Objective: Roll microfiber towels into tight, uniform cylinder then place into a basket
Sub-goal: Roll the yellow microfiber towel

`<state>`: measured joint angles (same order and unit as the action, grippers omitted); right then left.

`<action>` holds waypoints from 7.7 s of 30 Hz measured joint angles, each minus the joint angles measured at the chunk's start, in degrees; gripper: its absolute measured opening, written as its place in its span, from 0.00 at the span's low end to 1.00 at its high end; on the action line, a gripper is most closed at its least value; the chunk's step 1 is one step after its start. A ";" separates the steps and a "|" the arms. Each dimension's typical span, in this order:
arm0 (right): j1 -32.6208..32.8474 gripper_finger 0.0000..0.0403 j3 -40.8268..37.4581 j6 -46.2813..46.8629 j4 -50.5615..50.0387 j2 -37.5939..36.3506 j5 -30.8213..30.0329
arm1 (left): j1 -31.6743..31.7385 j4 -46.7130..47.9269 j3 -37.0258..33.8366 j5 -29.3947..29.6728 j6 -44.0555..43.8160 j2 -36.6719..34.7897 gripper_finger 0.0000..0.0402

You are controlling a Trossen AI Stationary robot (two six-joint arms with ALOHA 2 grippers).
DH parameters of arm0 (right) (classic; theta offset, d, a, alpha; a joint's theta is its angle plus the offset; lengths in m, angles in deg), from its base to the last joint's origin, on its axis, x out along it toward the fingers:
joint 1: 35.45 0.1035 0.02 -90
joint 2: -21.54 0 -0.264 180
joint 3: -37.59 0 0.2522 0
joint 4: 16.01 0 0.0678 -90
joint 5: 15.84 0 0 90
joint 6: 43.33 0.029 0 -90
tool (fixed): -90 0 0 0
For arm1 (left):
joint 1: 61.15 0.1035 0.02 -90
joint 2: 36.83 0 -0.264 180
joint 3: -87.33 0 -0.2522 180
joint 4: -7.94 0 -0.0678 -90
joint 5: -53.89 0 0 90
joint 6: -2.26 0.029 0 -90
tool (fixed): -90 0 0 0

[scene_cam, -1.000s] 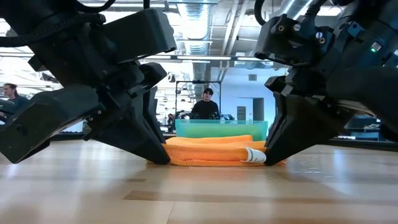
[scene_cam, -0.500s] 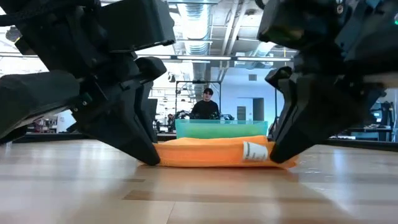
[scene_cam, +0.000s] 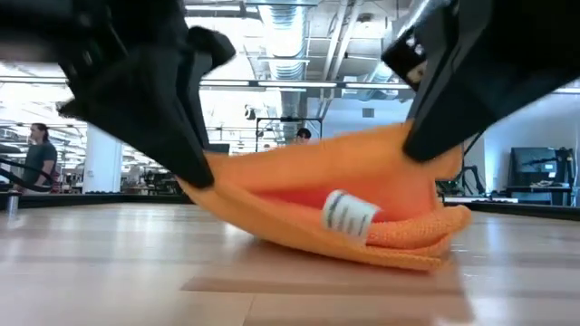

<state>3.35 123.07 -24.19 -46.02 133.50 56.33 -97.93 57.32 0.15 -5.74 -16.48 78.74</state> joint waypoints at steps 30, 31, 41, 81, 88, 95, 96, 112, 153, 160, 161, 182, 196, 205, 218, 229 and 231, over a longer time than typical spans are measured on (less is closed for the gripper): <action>0.47 0.09 2.02 9.46 -1.63 5.60 5.07 | 1.68 -3.98 1.33 -8.25 -12.07 2.23 0.00; 0.55 0.10 2.06 9.43 -1.49 5.54 5.08 | 1.92 -3.84 1.25 -8.46 -12.05 2.66 0.00; 0.45 0.23 1.99 8.86 -4.71 5.37 4.30 | 2.65 -3.42 1.29 -8.70 -12.24 3.34 0.00; -15.21 0.29 -7.49 5.88 -13.22 -2.89 -4.50 | 2.92 2.43 1.29 -1.09 -8.83 3.34 0.29; -16.79 0.29 -7.60 6.35 -13.31 -2.89 -4.26 | 2.66 2.96 1.51 -1.09 -7.63 3.34 0.39; -18.80 0.29 -7.58 9.94 -16.38 -2.89 -2.70 | 0.58 15.25 6.38 4.43 -11.38 3.30 0.39; -18.83 0.29 -7.63 10.44 -16.54 -2.91 -2.63 | 0.22 17.16 7.10 5.51 -12.16 3.30 0.39; -21.00 0.29 -10.84 42.03 -25.51 -3.93 1.70 | -1.57 29.94 8.46 12.43 -24.46 3.19 0.39; -14.08 0.29 -6.80 42.37 -44.43 -25.29 -20.29 | 15.45 -9.46 -2.31 -3.53 13.68 3.32 0.39; -14.06 0.29 -6.80 42.40 -43.23 -25.29 -19.92 | 20.11 -3.19 -2.30 1.92 30.13 3.28 0.39; -14.06 0.29 -6.80 42.40 -43.23 -25.29 -19.92 | 20.91 -2.00 -2.36 4.08 30.83 3.37 0.39; -14.06 0.29 -6.73 42.32 -43.28 -25.31 -19.85 | 25.08 -25.76 -0.68 0.99 19.05 1.92 0.39; -14.06 0.29 -6.71 41.92 -43.25 -25.32 -19.73 | 25.52 -33.40 -7.51 -0.27 16.97 1.90 0.39; -14.06 0.29 -6.71 41.91 -43.22 -25.31 -19.73 | 25.36 -32.19 -11.22 -7.79 18.90 1.80 0.39; -14.06 0.29 -6.71 41.90 -43.19 -25.31 -19.73 | 19.12 -22.33 -10.78 -11.75 39.60 1.09 0.39; -14.06 0.29 -6.71 41.88 -42.66 -25.33 -19.75 | 9.93 -3.96 -4.91 -9.90 33.46 -2.75 0.39; -14.06 0.29 -6.71 41.88 -42.31 -25.33 -19.77 | 8.79 -2.72 -4.64 -9.05 30.94 -4.96 0.39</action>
<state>-10.71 116.36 17.68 -88.33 108.17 36.55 -89.14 54.60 -4.49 -14.79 14.47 73.78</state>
